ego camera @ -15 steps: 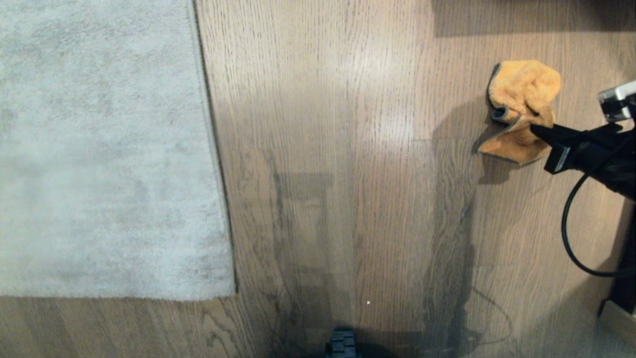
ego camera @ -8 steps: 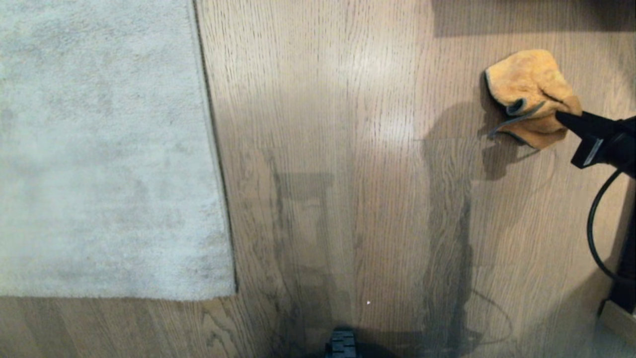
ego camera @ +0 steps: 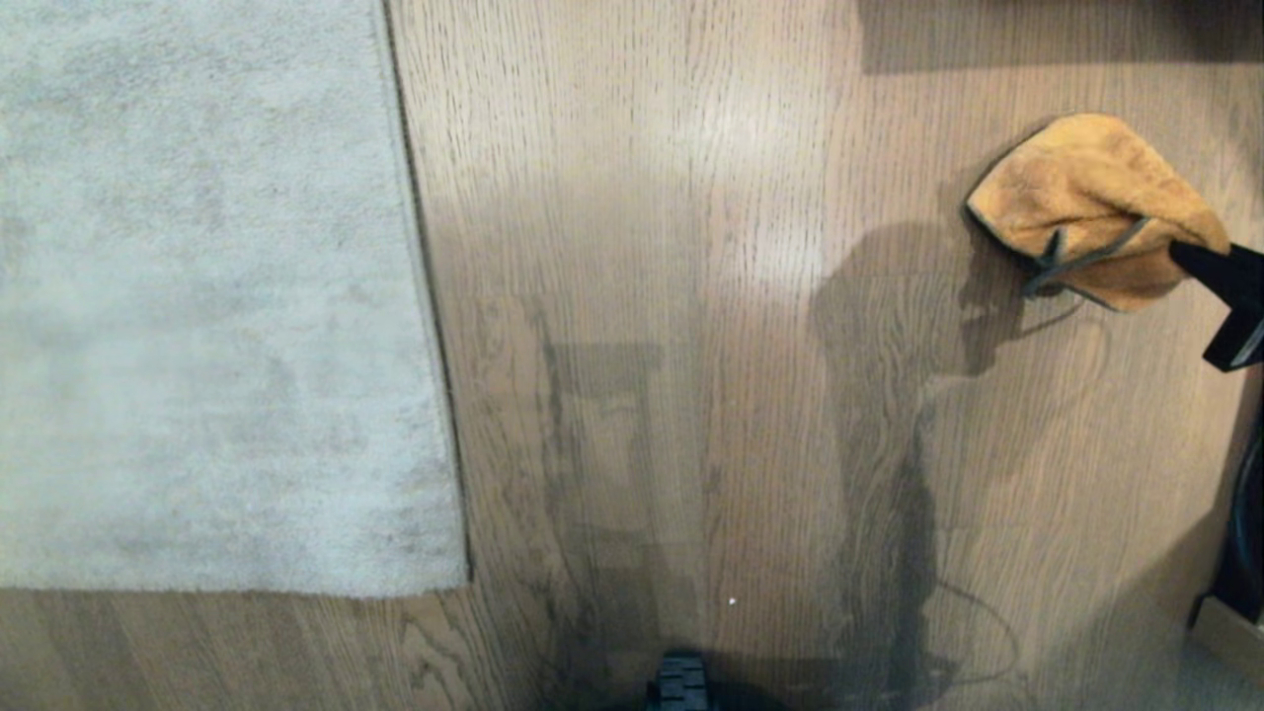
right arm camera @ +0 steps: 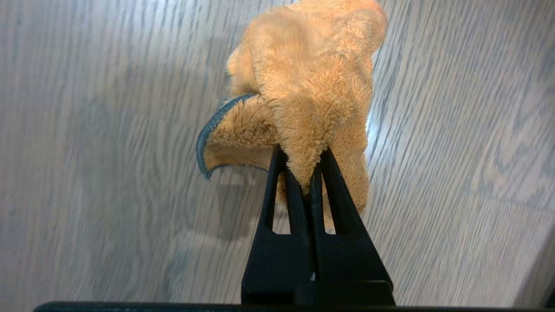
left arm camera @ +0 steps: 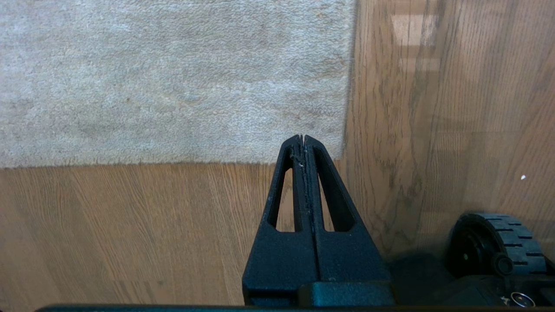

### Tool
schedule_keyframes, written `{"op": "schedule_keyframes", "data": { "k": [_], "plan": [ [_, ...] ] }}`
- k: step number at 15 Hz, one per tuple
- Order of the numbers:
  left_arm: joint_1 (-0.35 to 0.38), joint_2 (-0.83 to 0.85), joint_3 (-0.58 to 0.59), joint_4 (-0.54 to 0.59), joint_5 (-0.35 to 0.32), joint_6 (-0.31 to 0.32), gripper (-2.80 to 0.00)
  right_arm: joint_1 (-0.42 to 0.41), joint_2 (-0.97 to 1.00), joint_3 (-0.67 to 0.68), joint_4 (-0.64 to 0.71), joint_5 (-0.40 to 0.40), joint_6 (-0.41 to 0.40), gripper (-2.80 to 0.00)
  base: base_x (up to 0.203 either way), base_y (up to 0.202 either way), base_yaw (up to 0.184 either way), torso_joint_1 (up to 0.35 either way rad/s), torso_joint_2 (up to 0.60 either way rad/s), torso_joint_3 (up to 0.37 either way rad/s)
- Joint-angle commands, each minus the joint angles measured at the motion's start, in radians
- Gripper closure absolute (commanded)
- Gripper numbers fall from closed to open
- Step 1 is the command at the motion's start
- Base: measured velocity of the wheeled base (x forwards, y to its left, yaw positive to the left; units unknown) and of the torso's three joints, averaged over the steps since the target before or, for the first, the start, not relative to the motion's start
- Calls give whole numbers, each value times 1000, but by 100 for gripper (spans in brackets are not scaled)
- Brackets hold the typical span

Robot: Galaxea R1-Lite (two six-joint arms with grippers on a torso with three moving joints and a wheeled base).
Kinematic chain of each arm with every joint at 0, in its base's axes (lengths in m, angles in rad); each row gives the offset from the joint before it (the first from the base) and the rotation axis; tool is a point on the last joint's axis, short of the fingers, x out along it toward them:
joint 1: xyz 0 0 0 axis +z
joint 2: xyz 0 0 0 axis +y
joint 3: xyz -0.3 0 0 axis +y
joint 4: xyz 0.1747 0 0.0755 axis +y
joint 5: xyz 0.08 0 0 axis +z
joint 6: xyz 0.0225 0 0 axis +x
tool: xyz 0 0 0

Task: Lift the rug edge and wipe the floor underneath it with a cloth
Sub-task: Pick up the rag

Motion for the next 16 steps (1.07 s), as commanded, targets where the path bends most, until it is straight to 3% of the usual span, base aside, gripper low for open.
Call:
{"op": "schedule_keyframes", "data": {
  "k": [1, 10, 16],
  "plan": [
    [0, 0, 0, -1, 1, 0, 0, -4, -65, 59, -7, 4, 0, 0, 0, 0, 0, 0, 0, 0],
    [0, 0, 1, -1, 1, 0, 0, -2, -249, 249, -1, 4, 2, 0, 0, 0, 0, 0, 0, 0],
    [0, 0, 0, -1, 1, 0, 0, 35, -483, 338, 173, -1, 0, 0, 0, 0, 0, 0, 0, 0]
  ]
}}
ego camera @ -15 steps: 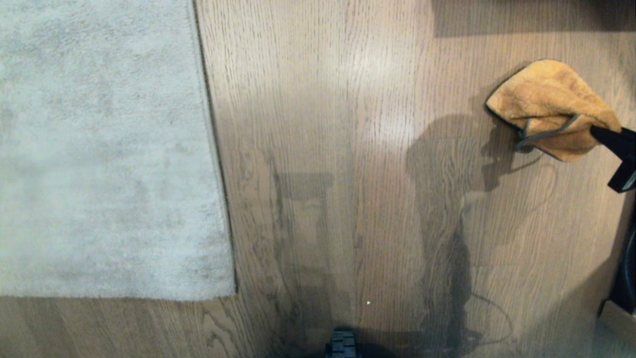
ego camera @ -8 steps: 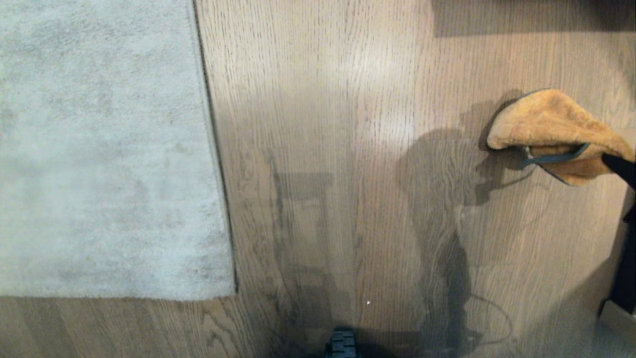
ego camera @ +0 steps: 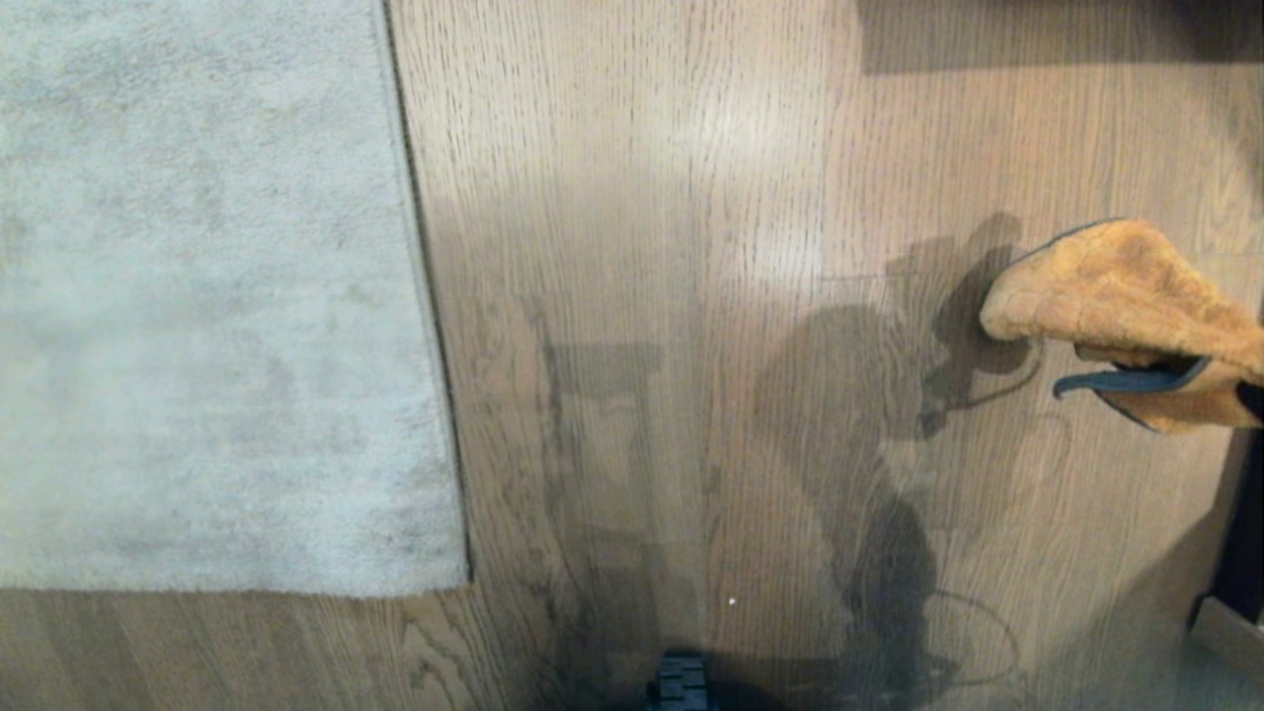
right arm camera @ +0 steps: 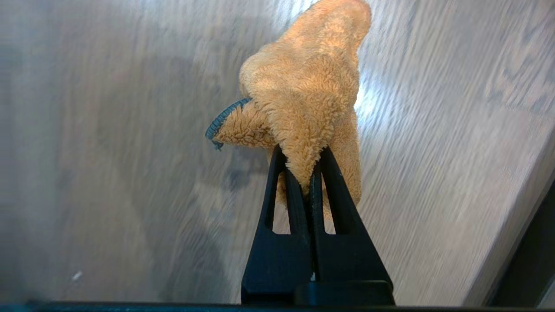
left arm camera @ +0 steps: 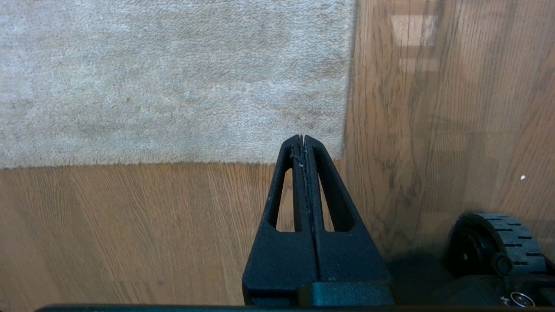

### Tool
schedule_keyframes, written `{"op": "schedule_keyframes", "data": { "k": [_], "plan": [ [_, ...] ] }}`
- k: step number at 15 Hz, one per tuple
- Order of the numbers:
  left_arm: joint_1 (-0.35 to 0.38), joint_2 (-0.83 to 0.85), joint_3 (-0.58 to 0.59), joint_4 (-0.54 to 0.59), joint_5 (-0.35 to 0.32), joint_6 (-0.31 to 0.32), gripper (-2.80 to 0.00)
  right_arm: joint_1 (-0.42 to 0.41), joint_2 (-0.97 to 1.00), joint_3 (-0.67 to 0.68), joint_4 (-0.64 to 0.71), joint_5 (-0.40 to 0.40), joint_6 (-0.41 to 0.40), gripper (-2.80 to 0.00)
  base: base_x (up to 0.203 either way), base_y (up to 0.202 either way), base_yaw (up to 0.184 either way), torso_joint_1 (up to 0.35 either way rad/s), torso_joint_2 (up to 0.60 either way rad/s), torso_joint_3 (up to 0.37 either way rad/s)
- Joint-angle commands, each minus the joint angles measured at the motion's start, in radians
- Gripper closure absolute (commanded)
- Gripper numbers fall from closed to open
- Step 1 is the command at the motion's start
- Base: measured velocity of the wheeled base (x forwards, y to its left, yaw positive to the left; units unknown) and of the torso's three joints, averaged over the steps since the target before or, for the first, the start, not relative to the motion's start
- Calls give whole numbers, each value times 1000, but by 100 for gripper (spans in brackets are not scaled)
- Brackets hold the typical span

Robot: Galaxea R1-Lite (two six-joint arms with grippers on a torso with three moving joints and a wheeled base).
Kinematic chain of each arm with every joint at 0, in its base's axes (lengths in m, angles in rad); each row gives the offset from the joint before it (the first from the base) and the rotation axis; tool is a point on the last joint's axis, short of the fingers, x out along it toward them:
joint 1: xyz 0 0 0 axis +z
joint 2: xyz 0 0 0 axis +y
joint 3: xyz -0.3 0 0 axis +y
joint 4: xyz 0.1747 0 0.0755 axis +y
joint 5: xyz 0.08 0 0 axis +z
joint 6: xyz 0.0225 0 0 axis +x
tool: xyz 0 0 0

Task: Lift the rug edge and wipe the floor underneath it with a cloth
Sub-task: Pick up the rag

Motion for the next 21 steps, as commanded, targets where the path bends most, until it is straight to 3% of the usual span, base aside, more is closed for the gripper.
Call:
{"op": "schedule_keyframes", "data": {
  "k": [1, 6, 11, 21],
  "plan": [
    [0, 0, 0, 0, 1, 0, 0, 35, -126, 31, 57, -1, -3, 0, 0, 0, 0, 0, 0, 0],
    [0, 0, 1, 0, 1, 0, 0, 125, -312, 115, 231, -60, -3, 0, 0, 0, 0, 0, 0, 0],
    [0, 0, 0, 0, 1, 0, 0, 217, -427, 221, 297, -167, -3, 0, 0, 0, 0, 0, 0, 0],
    [0, 0, 0, 1, 1, 0, 0, 210, -788, 237, 732, -201, -10, 0, 0, 0, 0, 0, 0, 0]
  ]
}}
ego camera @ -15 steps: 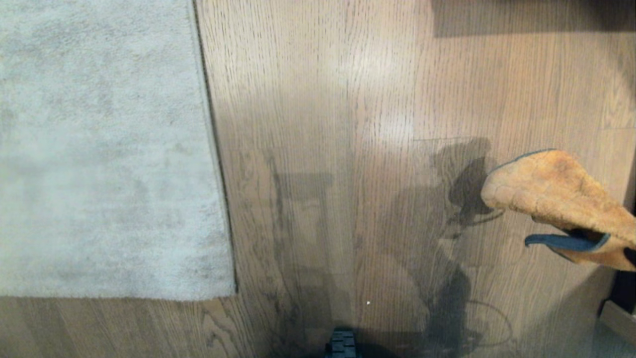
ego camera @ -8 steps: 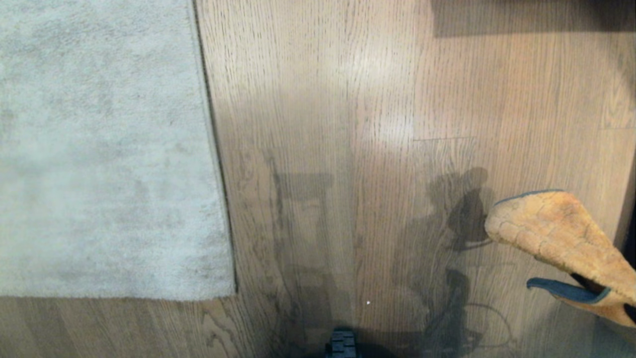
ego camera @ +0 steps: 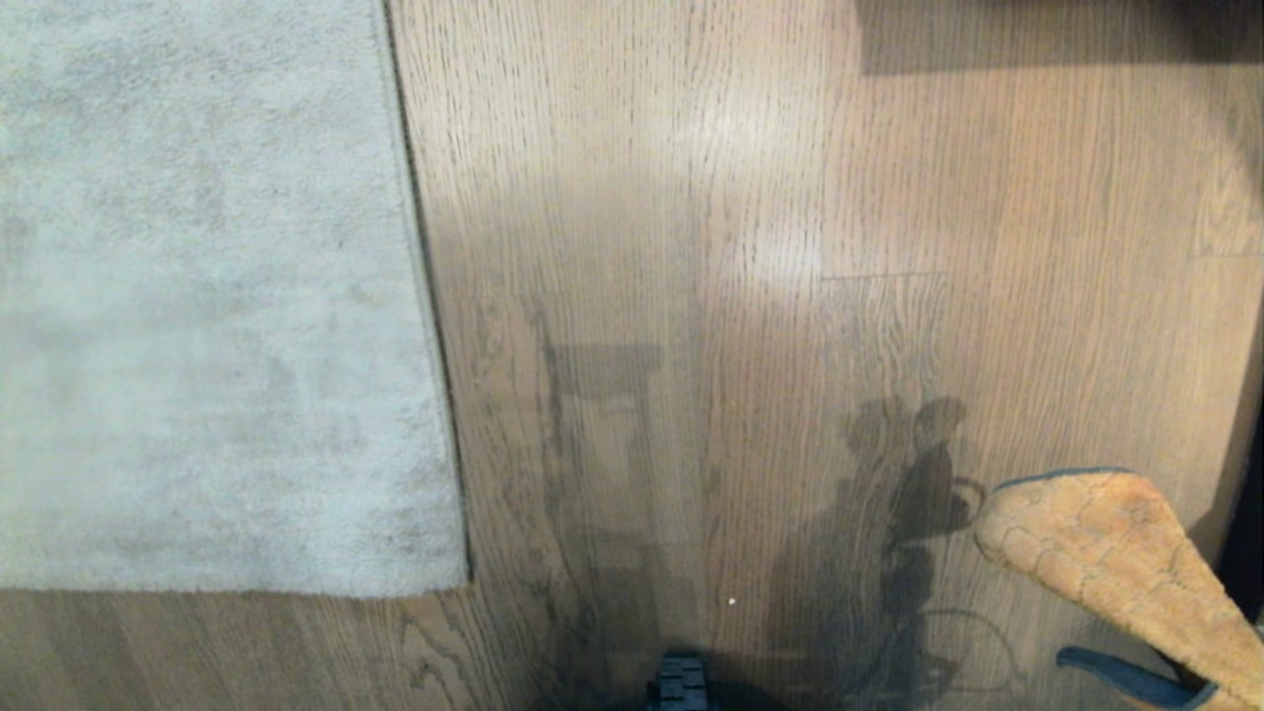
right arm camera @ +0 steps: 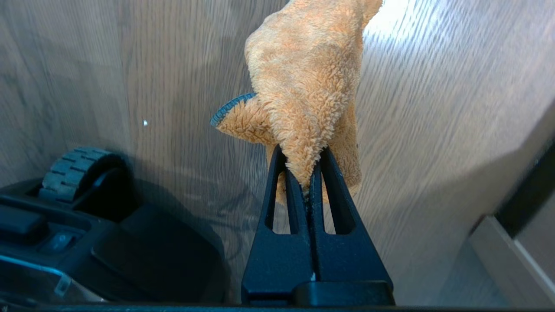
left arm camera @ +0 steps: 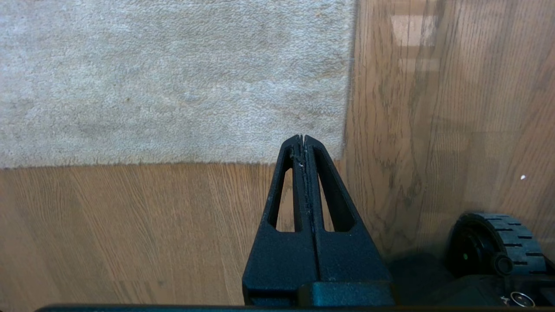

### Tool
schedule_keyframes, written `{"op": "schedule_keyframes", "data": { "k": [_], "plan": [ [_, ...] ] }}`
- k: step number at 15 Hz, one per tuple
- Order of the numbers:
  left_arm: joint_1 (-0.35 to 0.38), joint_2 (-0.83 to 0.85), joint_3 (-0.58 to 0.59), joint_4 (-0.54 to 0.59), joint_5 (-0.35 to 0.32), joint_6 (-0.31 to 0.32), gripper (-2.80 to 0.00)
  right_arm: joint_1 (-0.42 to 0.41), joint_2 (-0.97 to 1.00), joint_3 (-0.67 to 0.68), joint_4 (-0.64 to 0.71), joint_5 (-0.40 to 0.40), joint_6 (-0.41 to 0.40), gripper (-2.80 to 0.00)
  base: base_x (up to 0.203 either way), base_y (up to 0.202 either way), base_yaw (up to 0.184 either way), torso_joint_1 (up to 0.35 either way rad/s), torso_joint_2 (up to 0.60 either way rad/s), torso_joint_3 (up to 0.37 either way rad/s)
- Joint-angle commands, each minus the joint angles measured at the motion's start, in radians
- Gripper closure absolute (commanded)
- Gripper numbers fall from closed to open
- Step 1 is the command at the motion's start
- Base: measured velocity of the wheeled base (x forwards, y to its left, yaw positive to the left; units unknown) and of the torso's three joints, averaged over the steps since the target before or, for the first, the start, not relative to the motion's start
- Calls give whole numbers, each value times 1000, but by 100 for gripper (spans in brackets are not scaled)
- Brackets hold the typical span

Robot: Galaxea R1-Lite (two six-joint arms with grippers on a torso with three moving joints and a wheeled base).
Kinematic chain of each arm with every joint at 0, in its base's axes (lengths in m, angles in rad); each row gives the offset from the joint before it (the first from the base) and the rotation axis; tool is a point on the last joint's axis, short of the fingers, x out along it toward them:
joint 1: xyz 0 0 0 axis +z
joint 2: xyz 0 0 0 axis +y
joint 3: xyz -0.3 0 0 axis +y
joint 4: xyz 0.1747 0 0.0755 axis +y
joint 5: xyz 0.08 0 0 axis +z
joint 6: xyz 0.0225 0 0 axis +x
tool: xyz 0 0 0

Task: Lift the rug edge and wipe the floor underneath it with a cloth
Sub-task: Pick up the rag, then lift up the carpet

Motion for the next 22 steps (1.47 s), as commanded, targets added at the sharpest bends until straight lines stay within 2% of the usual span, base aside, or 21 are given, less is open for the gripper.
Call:
{"op": "schedule_keyframes", "data": {
  "k": [1, 3, 5, 11, 22],
  "plan": [
    [0, 0, 0, 0, 0, -1, 0, 3, -86, -4, 32, -16, 0, 0, 0, 0, 0, 0, 0, 0],
    [0, 0, 0, -1, 0, -1, 0, 6, -149, -3, 96, -69, -1, 0, 0, 0, 0, 0, 0, 0],
    [0, 0, 0, -1, 0, 1, 0, 7, -198, -1, 129, -85, 6, 0, 0, 0, 0, 0, 0, 0],
    [0, 0, 0, -1, 0, -1, 0, 7, -208, 0, 129, -90, 71, 0, 0, 0, 0, 0, 0, 0],
    [0, 0, 1, -1, 0, -1, 0, 7, -208, 0, 129, -90, 73, 0, 0, 0, 0, 0, 0, 0]
  ]
}}
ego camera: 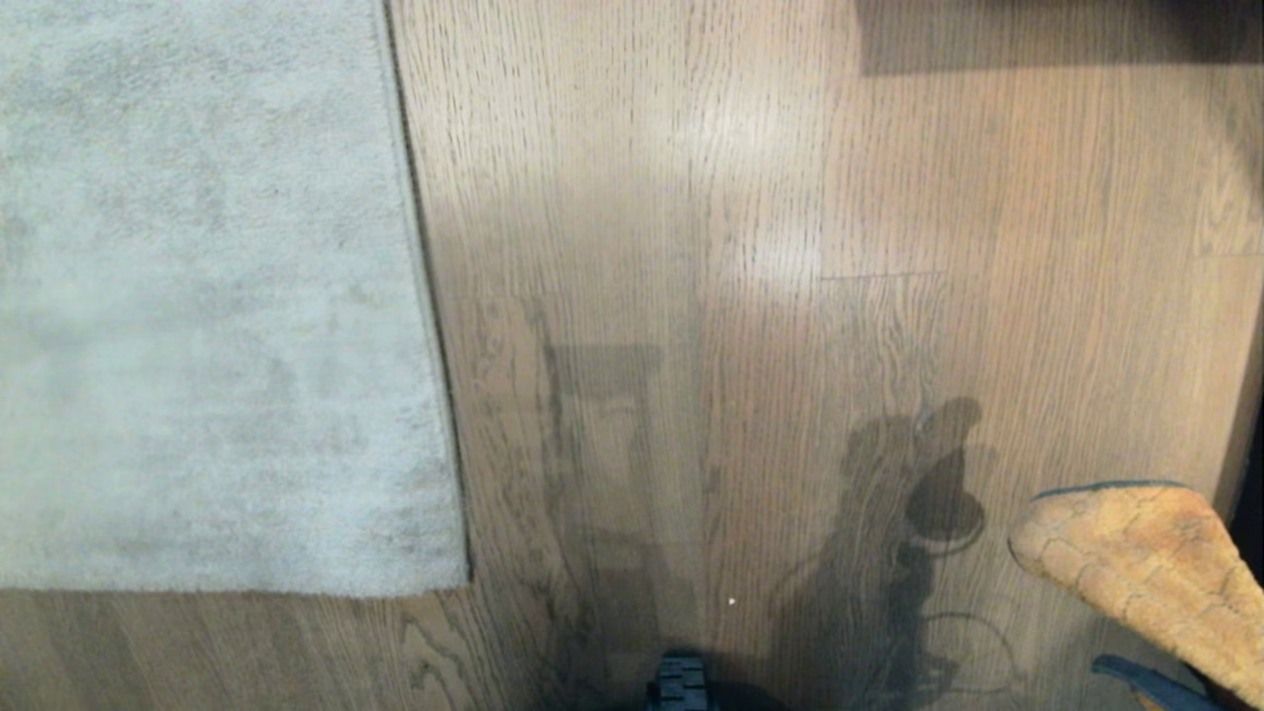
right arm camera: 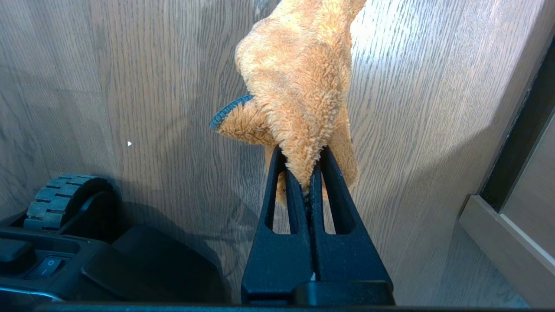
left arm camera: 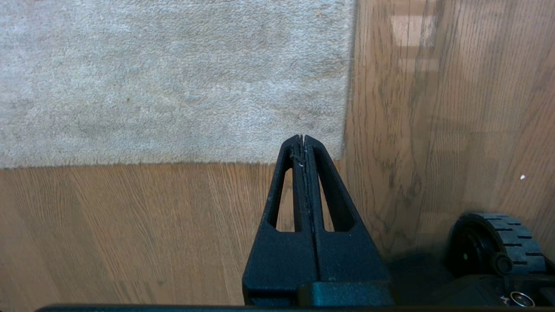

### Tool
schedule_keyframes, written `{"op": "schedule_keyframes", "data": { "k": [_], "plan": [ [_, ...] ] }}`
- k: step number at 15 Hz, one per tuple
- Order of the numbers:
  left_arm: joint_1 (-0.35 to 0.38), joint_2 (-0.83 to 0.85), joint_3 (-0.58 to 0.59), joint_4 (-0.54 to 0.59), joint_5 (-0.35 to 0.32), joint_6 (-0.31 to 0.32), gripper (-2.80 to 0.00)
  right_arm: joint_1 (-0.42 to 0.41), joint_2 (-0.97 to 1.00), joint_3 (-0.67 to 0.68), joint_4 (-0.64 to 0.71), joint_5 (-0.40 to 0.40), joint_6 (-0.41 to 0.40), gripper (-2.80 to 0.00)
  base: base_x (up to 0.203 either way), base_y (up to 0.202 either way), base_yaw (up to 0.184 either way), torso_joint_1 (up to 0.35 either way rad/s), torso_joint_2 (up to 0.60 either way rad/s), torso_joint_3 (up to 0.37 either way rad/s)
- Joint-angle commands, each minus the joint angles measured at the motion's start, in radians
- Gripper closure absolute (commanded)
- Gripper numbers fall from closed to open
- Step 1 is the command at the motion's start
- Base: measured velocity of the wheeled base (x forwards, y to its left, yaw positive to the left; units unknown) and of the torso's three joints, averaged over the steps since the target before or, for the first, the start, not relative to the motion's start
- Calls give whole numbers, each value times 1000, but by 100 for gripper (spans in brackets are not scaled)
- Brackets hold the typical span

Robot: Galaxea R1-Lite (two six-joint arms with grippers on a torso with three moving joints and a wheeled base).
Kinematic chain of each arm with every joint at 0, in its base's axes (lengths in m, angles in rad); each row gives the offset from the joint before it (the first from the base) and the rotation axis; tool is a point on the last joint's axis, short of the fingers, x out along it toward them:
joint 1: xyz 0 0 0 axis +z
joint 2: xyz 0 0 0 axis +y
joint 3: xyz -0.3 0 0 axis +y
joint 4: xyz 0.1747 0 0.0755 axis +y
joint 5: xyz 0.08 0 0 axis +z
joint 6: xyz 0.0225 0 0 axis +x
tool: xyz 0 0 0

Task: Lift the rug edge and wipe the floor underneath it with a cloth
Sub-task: Lift up the carpet

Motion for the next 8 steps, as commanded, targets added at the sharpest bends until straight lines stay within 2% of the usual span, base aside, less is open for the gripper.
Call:
{"op": "schedule_keyframes", "data": {
  "k": [1, 8],
  "plan": [
    [0, 0, 1, -1, 0, 0, 0, 0, 4, 0, 0, 1, -1, 0, 0, 0, 0, 0, 0, 0],
    [0, 0, 0, -1, 0, -1, 0, 0, 4, 0, 0, 1, -1, 0, 0, 0, 0, 0, 0, 0]
  ]
}}
